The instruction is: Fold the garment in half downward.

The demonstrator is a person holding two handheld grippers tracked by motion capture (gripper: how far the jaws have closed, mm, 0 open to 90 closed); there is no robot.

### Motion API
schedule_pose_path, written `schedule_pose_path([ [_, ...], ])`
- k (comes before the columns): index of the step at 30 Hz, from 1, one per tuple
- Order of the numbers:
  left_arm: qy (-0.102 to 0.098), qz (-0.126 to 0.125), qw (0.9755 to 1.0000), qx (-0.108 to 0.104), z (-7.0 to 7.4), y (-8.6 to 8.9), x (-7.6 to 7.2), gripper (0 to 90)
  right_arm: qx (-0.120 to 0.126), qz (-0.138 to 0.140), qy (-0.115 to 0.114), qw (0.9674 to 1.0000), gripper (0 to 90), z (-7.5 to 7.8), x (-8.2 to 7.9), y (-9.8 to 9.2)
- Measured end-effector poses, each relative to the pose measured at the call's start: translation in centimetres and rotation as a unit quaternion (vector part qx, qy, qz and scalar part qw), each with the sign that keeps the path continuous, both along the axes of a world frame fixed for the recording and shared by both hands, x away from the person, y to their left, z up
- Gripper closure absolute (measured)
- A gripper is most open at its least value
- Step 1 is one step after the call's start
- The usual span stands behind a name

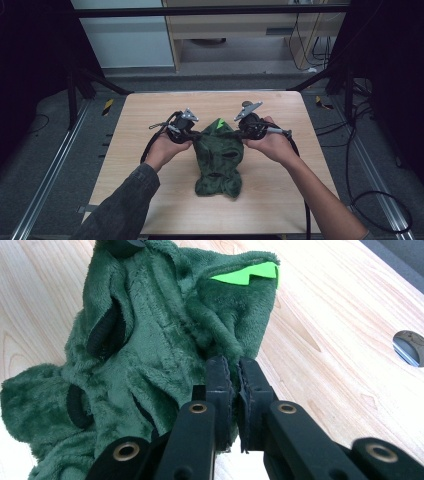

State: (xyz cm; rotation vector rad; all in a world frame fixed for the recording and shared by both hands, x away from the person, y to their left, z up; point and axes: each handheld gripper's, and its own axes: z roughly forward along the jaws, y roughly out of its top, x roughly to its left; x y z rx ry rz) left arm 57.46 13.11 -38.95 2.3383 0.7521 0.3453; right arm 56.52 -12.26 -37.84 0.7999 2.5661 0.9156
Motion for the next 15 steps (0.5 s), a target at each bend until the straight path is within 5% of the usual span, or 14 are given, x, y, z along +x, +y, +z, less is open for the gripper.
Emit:
schedule_pose_path([
  [15,-0.007,0.006,0.9999,-0.004,0.68,-0.16,0.47,83.5,-0.007,-0.003,-0.012,0.9999,85.2,0.92,0.71,0.11],
])
